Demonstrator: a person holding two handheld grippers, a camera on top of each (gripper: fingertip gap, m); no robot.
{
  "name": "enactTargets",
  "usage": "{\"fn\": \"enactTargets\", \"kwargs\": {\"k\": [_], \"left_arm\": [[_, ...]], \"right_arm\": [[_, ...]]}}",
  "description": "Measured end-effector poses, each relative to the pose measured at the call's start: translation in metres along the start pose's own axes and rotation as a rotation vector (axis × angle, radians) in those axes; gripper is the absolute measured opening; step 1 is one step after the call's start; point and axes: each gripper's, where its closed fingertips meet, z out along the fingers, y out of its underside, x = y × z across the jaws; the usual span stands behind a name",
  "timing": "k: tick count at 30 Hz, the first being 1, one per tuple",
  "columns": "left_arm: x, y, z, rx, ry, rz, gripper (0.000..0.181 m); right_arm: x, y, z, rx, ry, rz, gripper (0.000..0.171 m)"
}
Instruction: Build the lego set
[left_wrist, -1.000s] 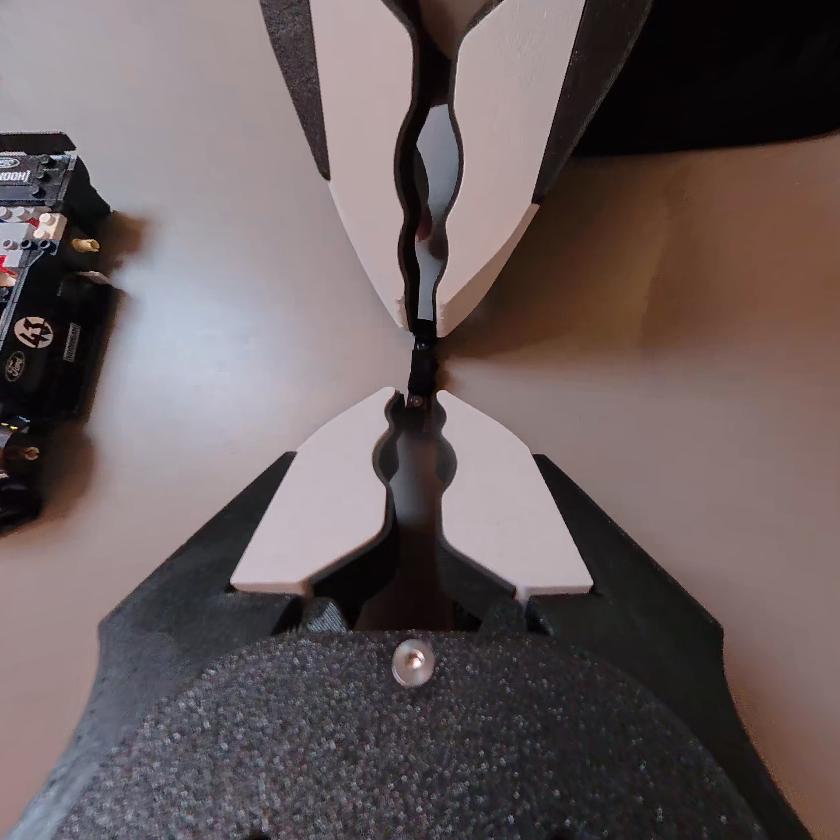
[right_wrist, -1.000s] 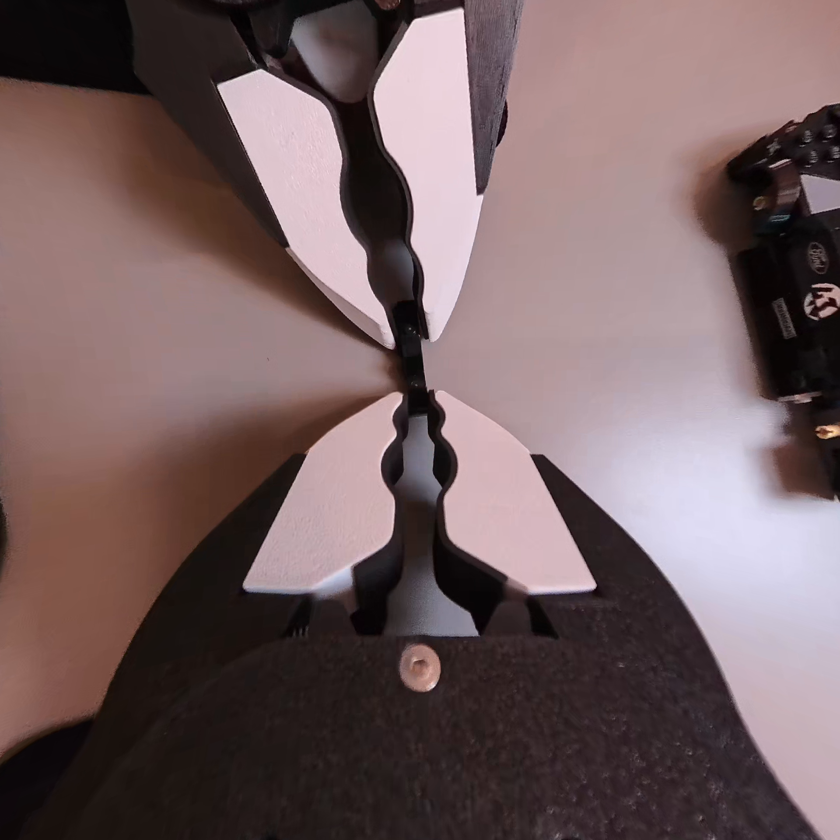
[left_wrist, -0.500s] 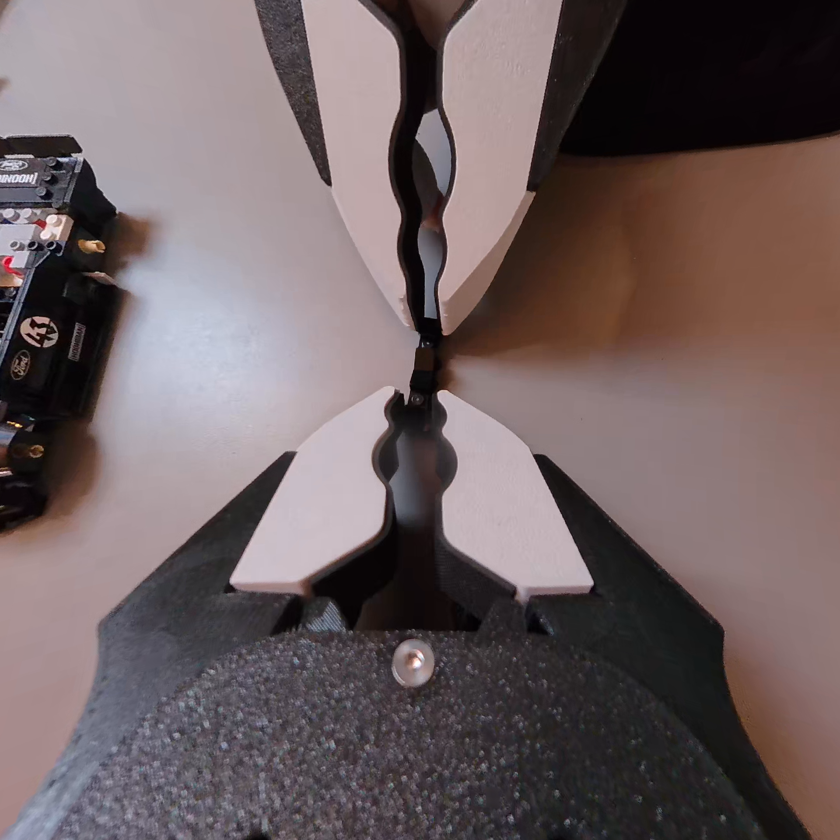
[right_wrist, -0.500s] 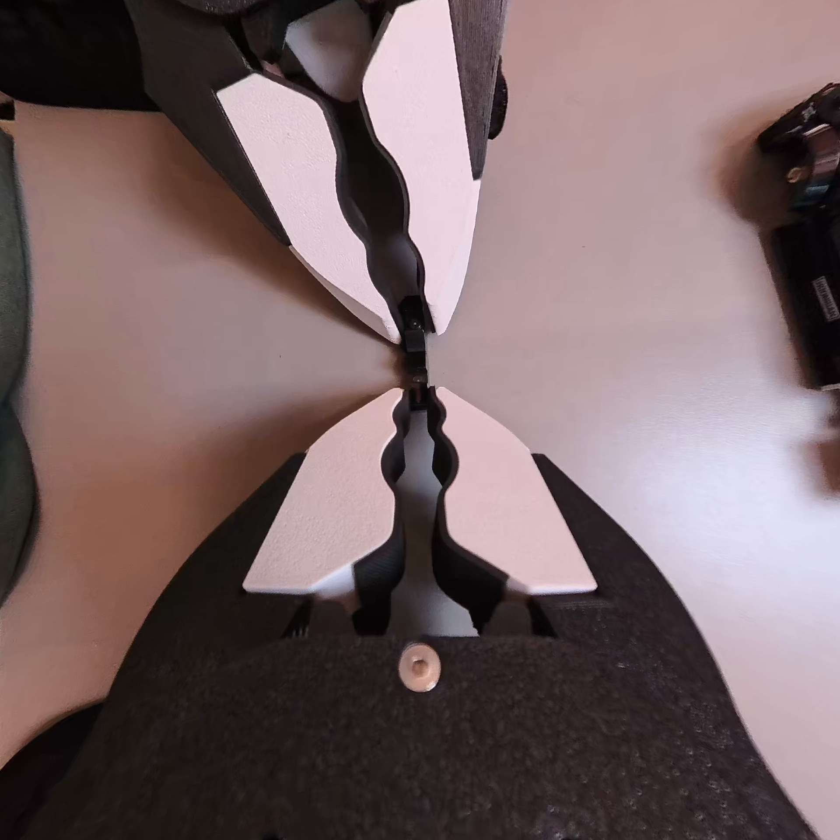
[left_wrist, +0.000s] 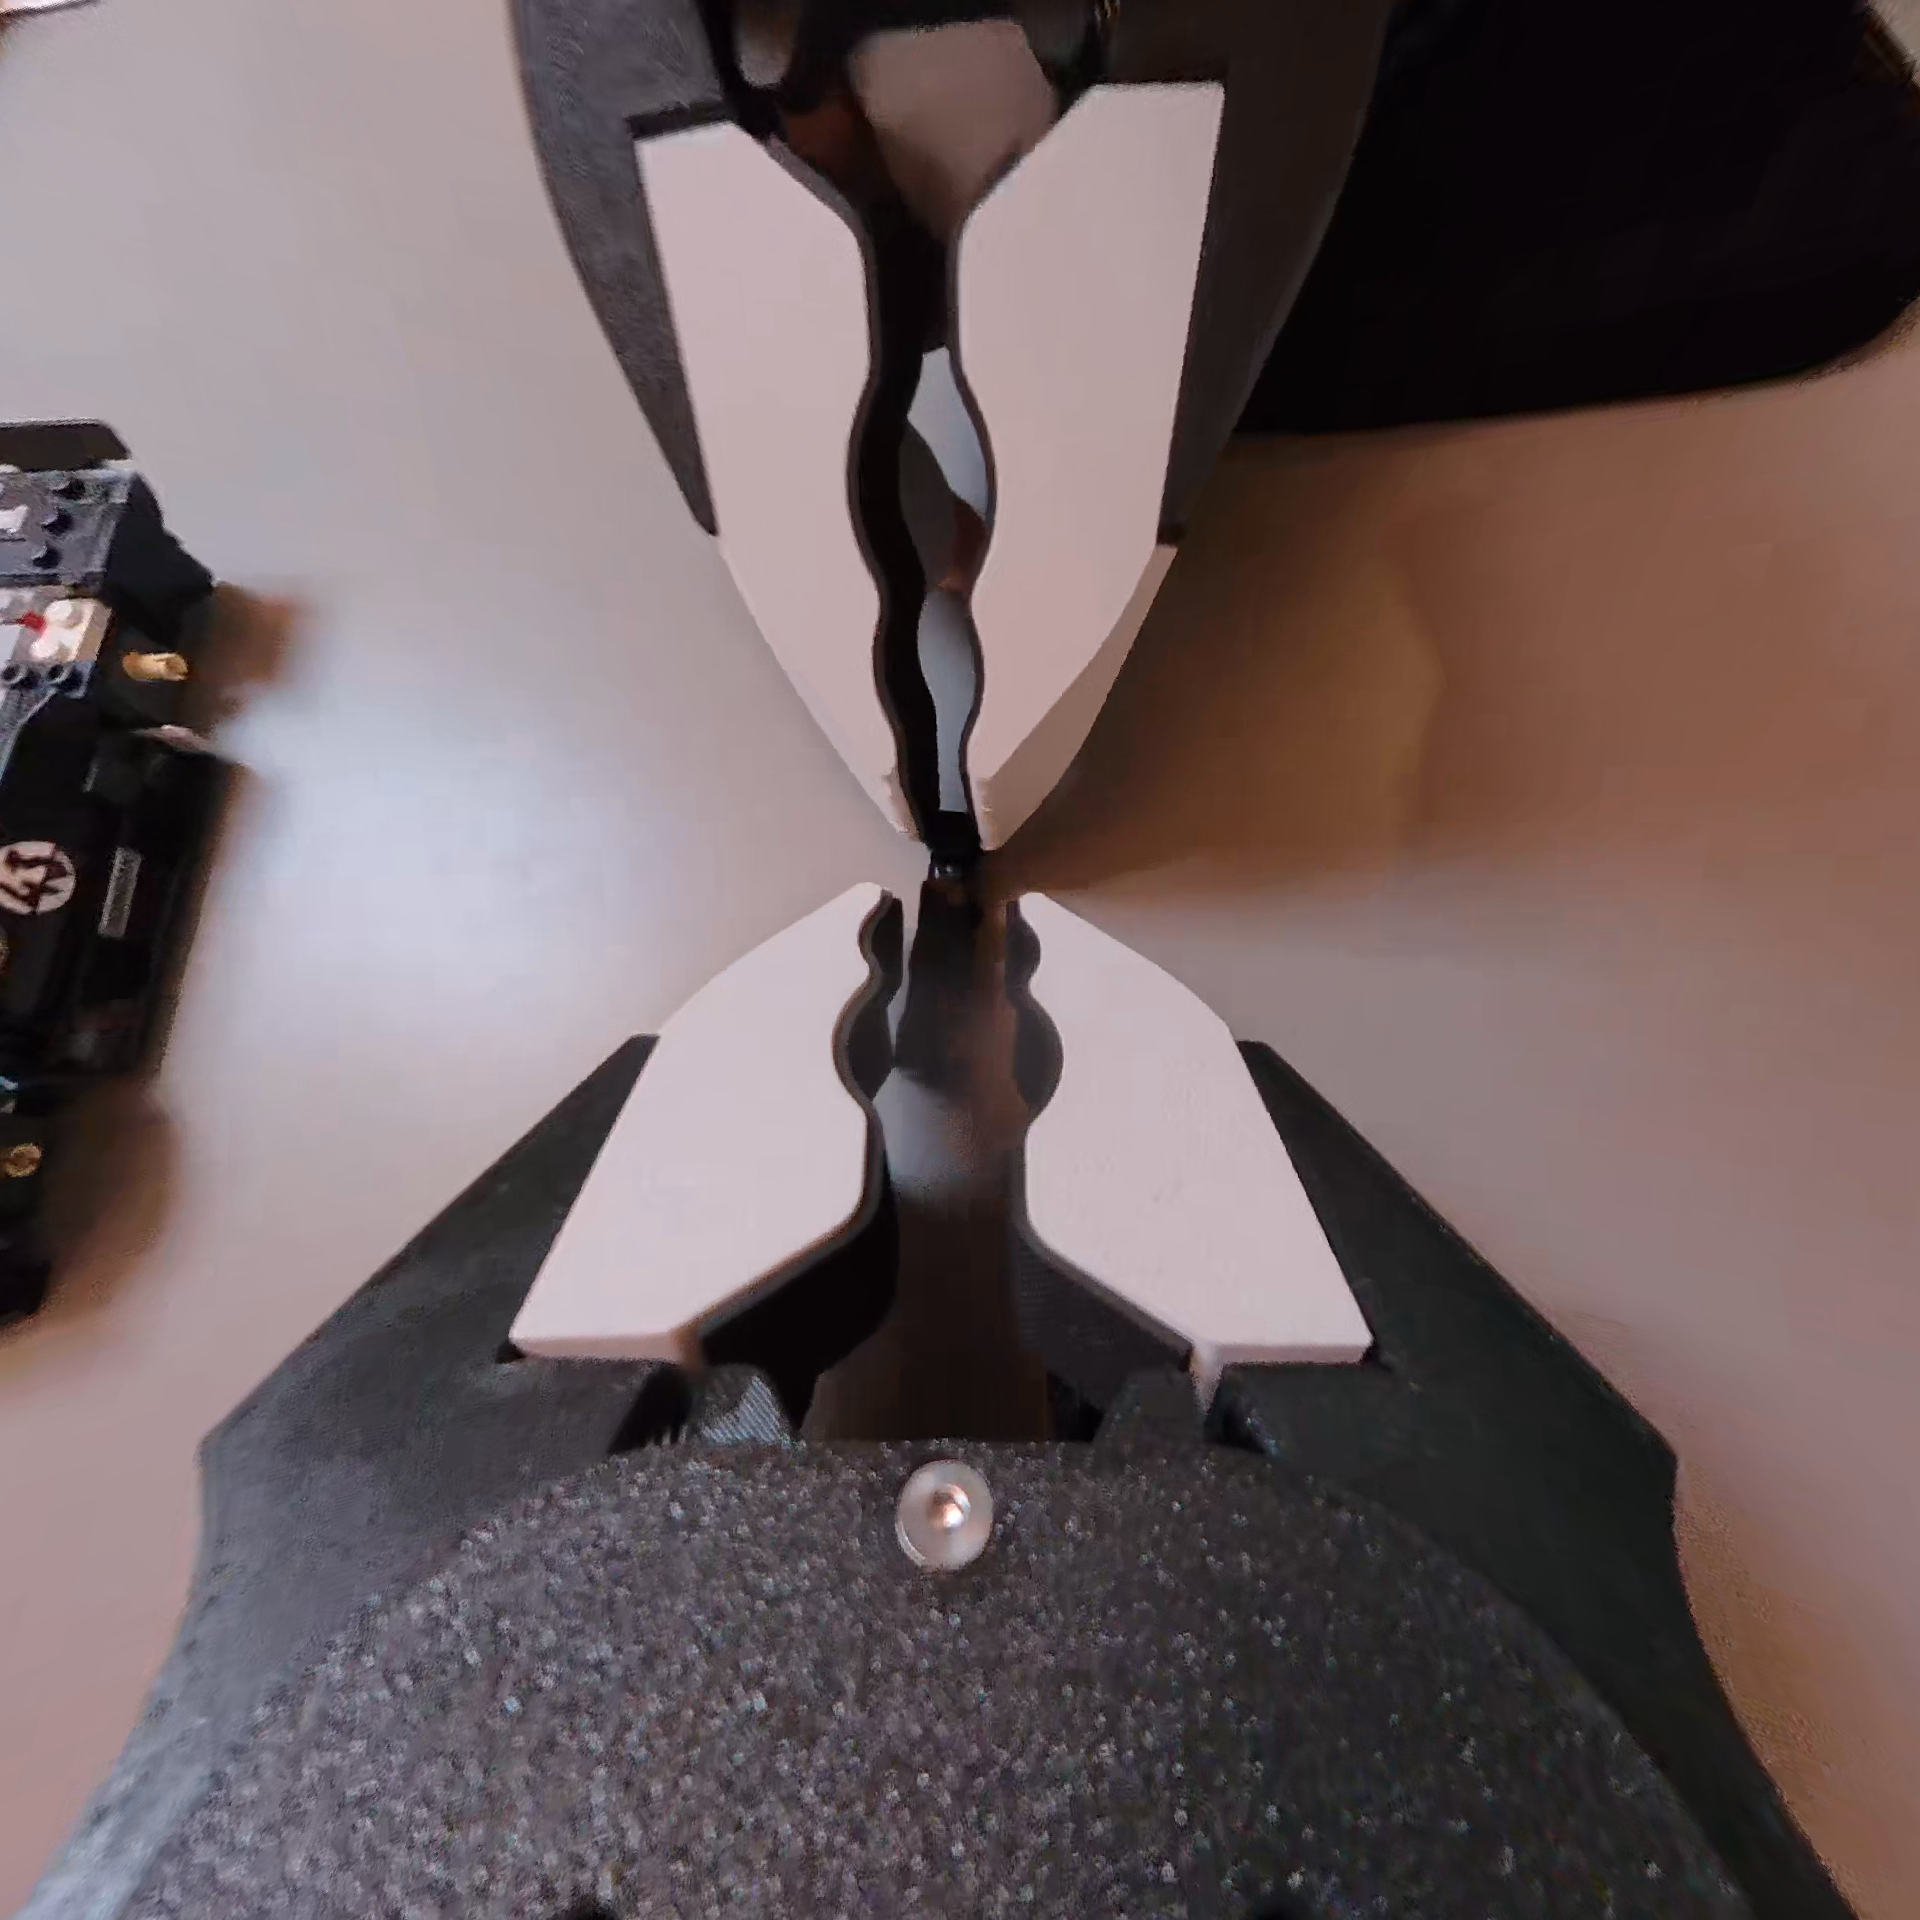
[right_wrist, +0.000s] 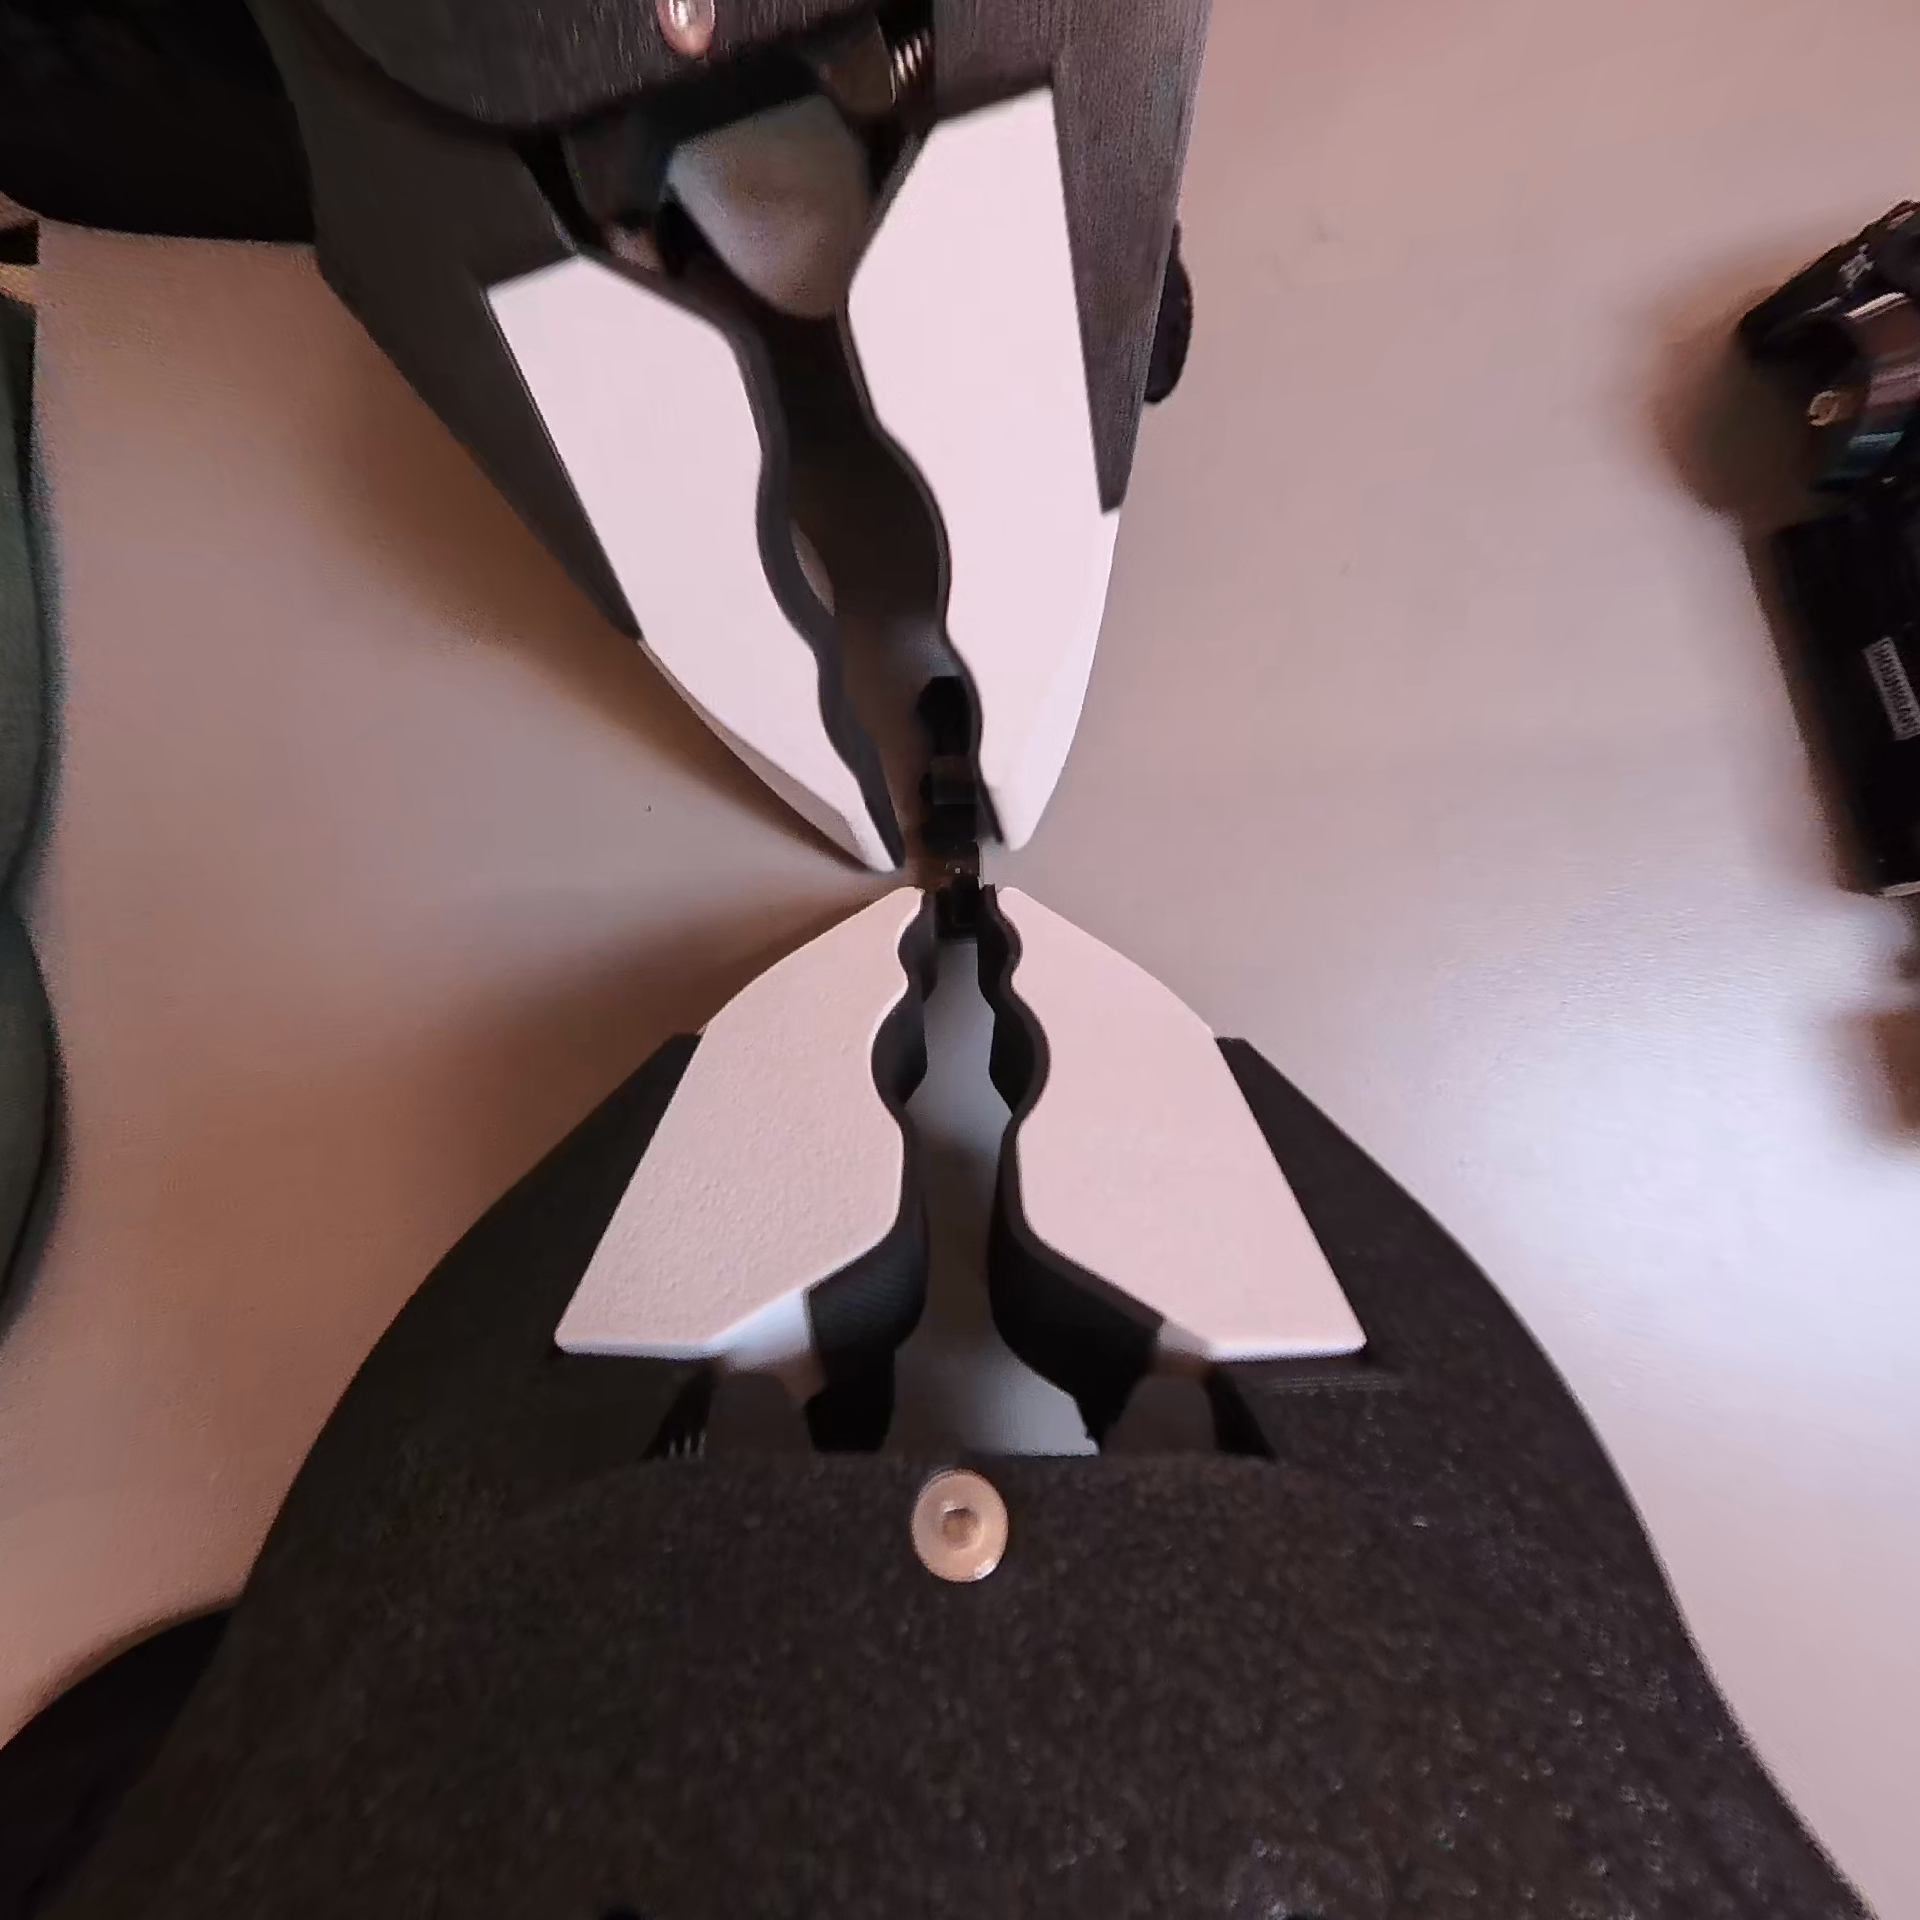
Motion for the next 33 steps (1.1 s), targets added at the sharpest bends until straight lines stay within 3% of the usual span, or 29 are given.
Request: {"fn": "enactTargets", "kwargs": {"k": [3,33], "left_arm": [[0.0006,0.0001,0.0045,-0.017,-0.023,0.042,0.013],[0.0049,-0.0012,0.0021,0.010,0.002,0.021,0.017]], "right_arm": [[-0.0009,-0.0012,0.0000,0.012,0.012,-0.010,0.008],[-0.0018,0.0035,0.0000,-0.023,0.095,-0.128,0.012]]}}
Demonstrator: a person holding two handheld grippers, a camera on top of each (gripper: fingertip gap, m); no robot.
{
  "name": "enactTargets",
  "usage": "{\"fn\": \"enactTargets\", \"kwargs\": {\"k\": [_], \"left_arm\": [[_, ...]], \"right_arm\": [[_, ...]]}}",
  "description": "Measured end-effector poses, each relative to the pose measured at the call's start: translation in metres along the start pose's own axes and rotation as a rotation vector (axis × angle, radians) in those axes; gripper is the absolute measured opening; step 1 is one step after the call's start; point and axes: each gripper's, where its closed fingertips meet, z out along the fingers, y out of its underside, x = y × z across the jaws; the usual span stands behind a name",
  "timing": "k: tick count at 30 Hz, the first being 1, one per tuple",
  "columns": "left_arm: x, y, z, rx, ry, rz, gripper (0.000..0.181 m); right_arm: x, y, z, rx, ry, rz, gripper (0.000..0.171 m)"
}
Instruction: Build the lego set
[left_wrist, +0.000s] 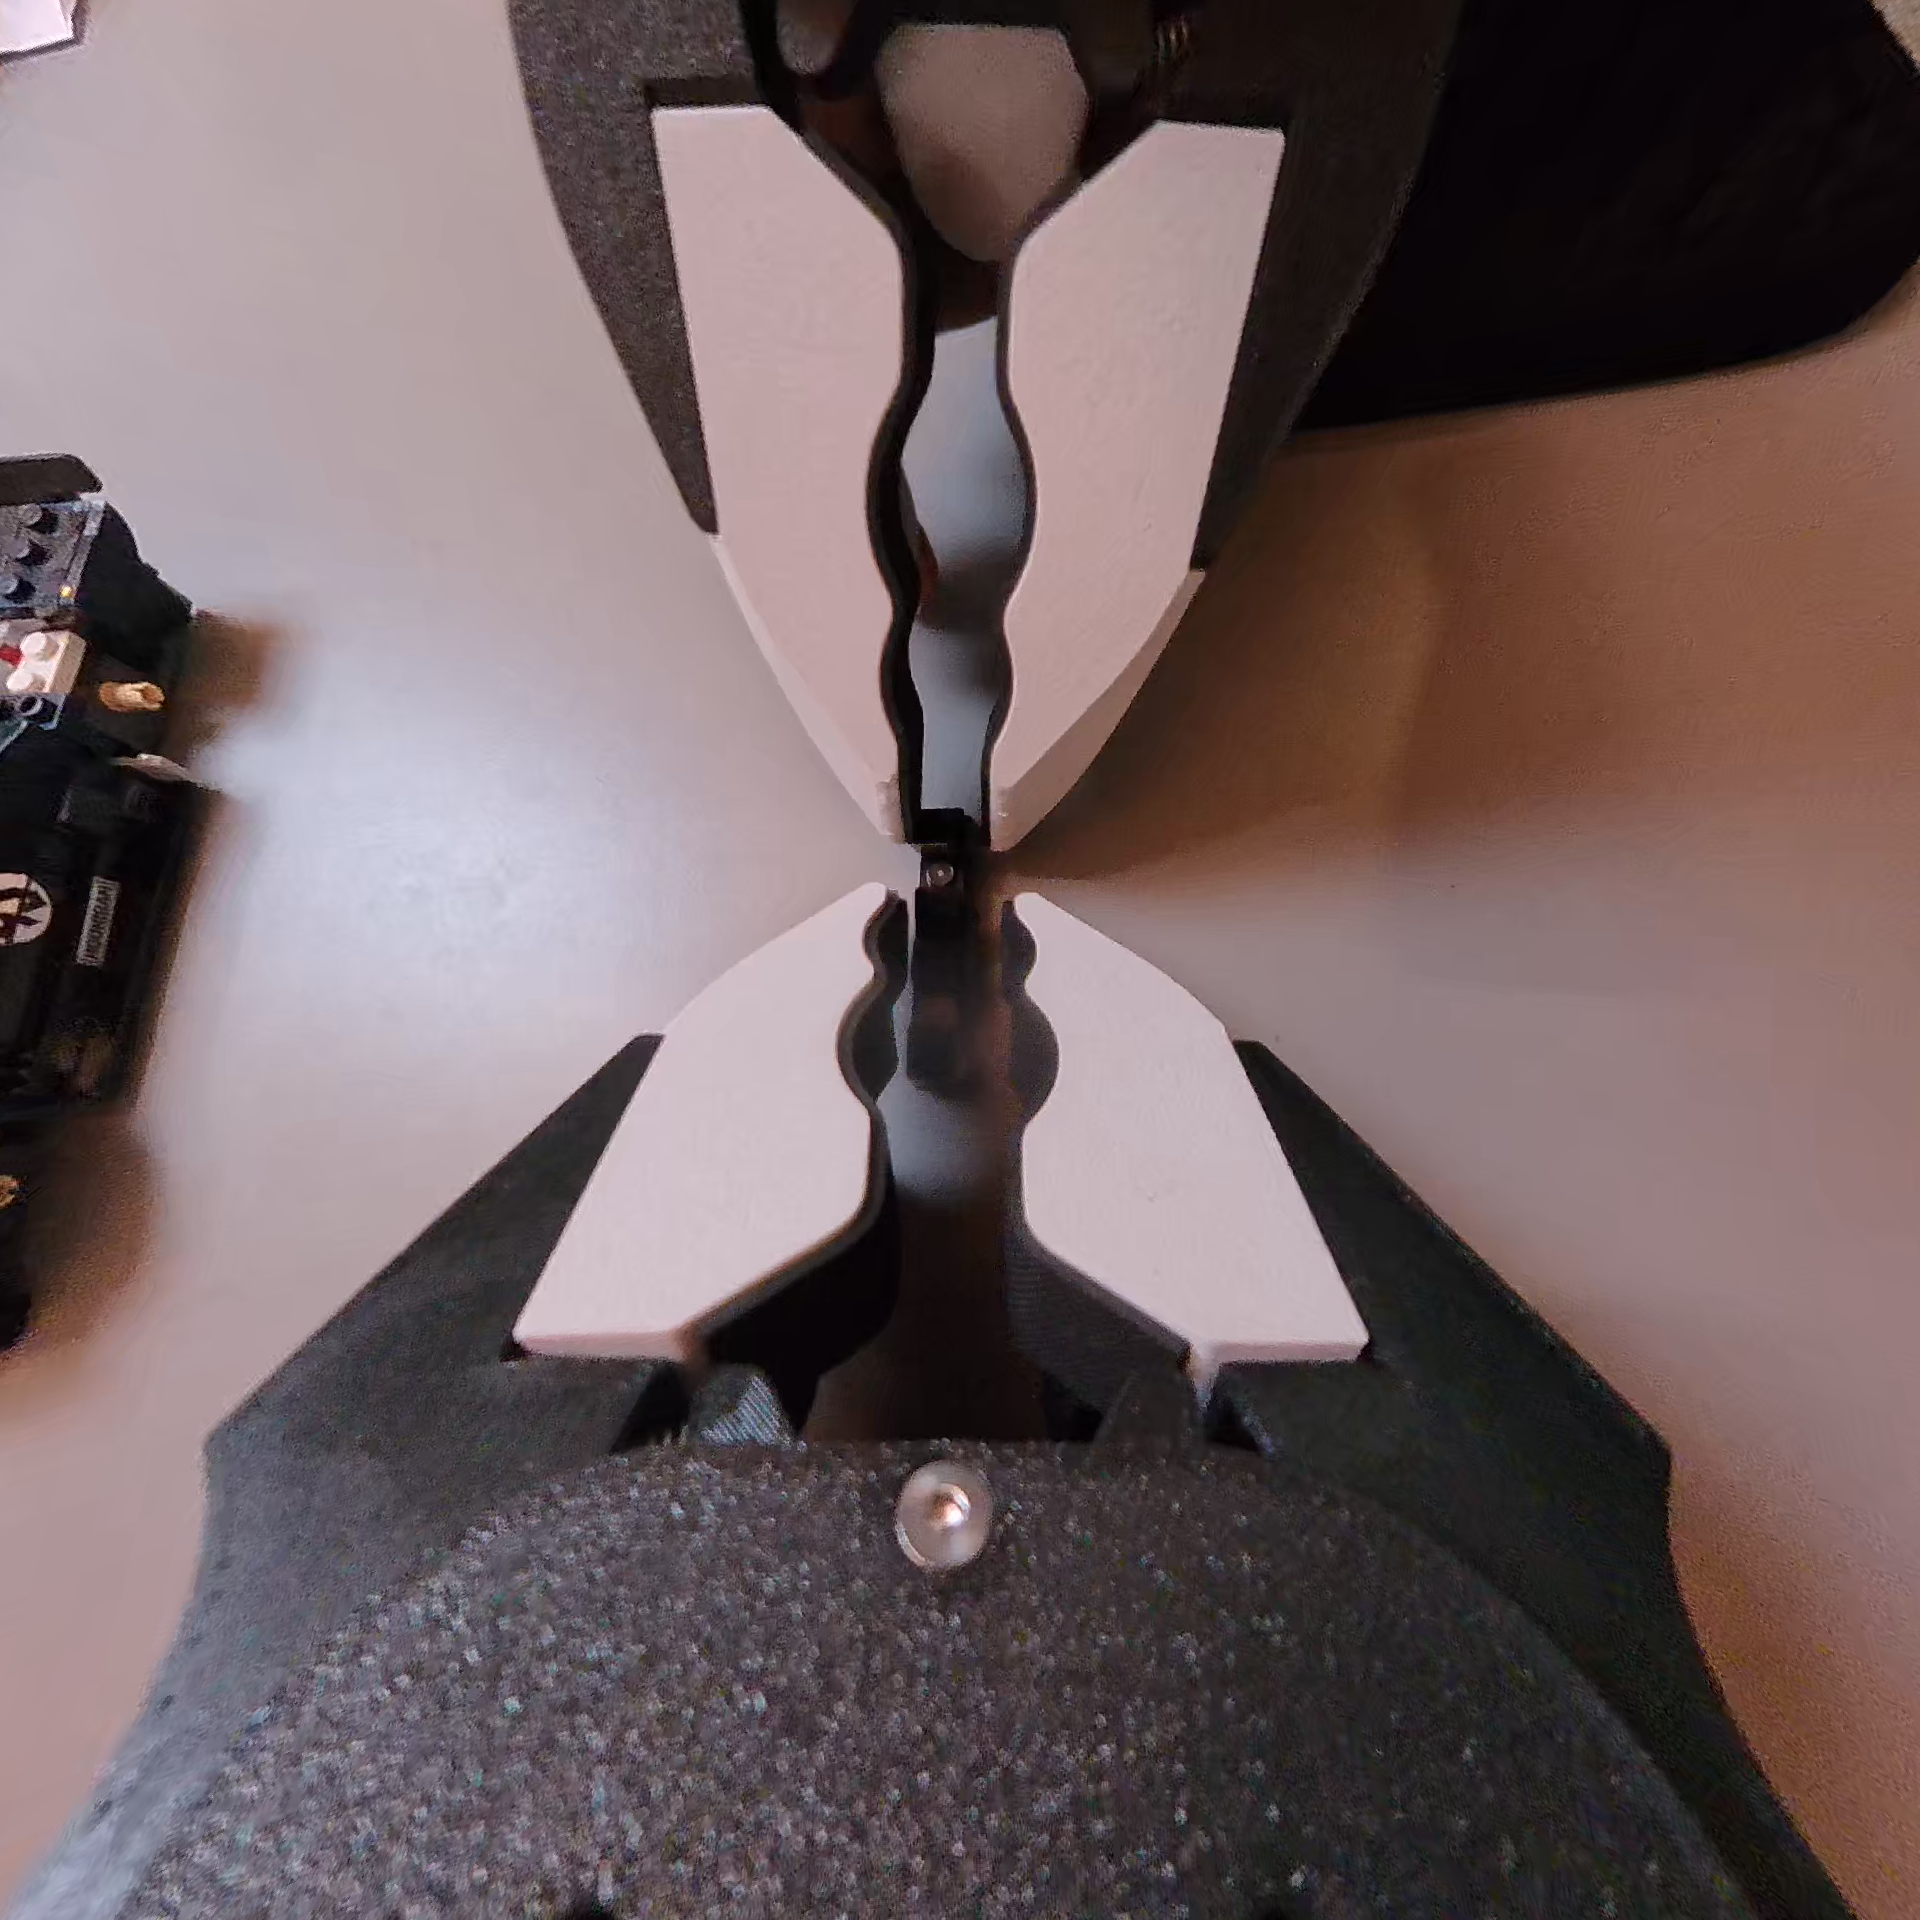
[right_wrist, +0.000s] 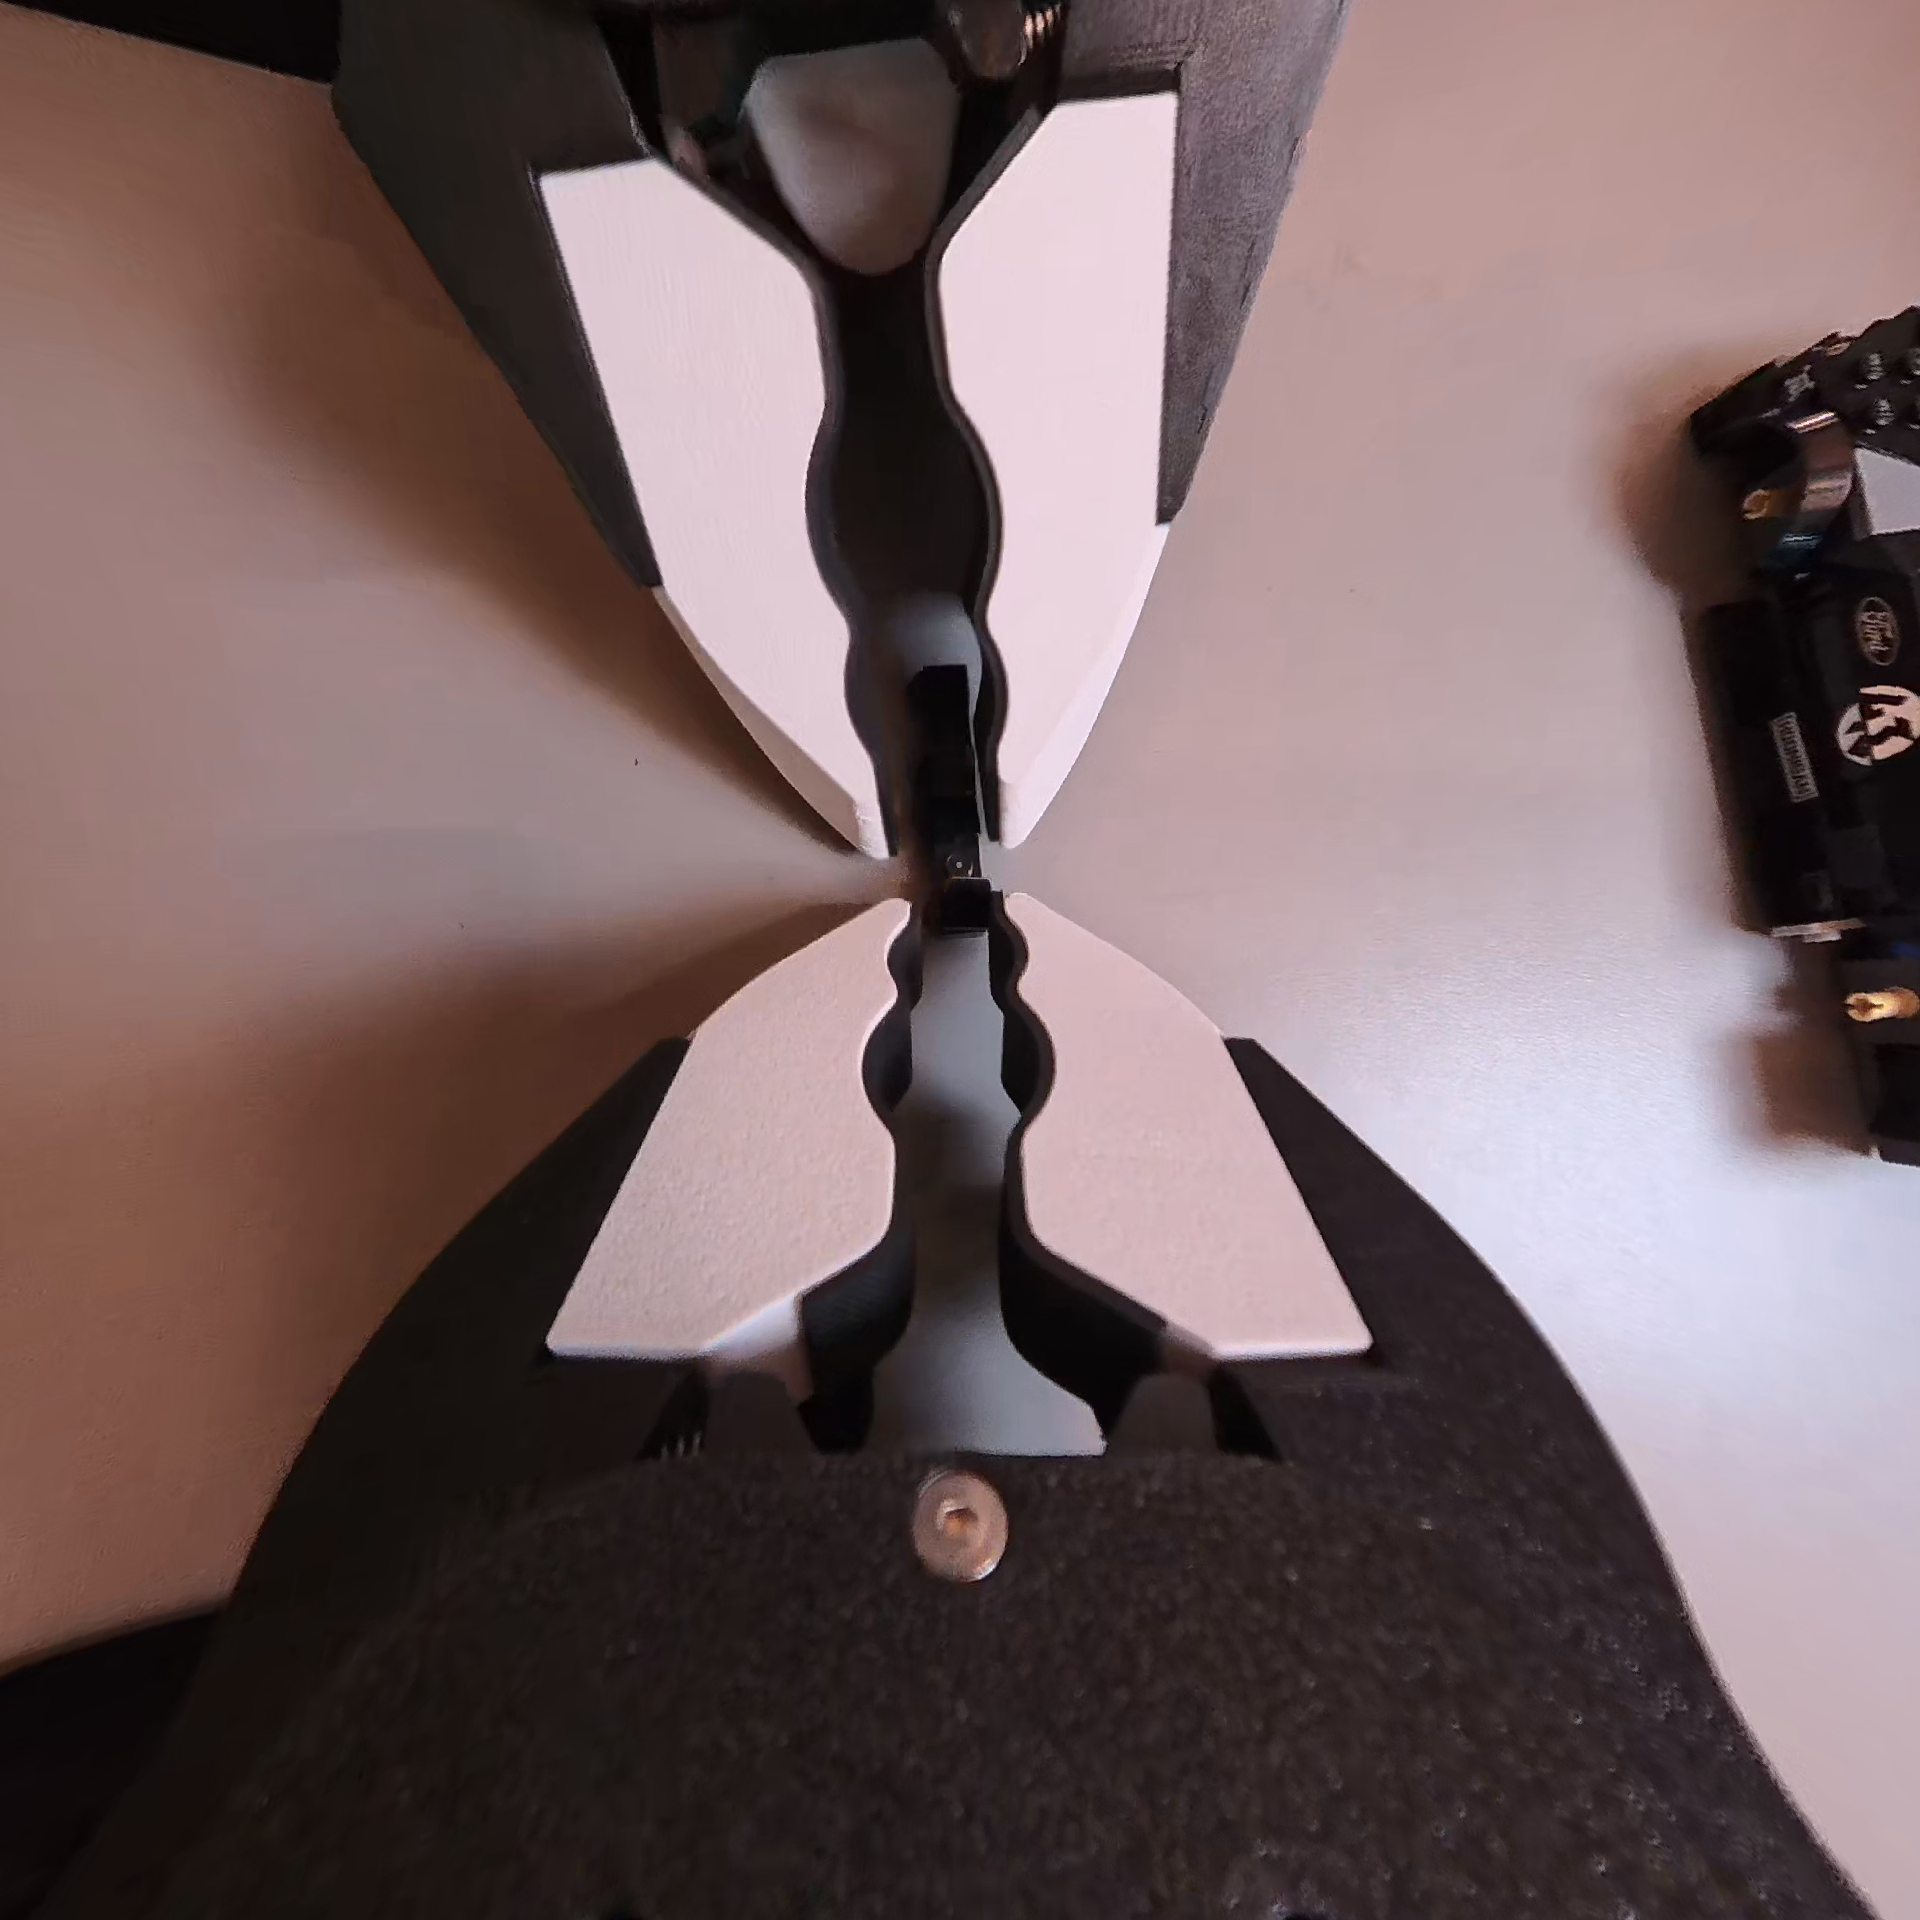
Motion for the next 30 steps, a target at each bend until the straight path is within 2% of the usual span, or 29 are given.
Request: {"fn": "enactTargets", "kwargs": {"k": [6,11,25,30], "left_arm": [[-0.001,-0.012,-0.004,0.074,0.038,-0.087,0.016],[-0.002,-0.011,0.001,0.054,0.042,-0.092,0.009],[-0.001,-0.012,0.002,0.052,0.054,-0.117,0.008],[0.000,-0.012,0.002,0.045,0.029,-0.072,0.007]], "right_arm": [[0.000,0.001,0.000,0.002,0.028,-0.030,0.012],[0.000,0.001,0.000,0.006,0.037,-0.041,0.012],[0.000,0.001,0.000,0.010,0.054,-0.063,0.012],[-0.001,0.001,0.001,-0.001,0.046,-0.058,0.012]]}}
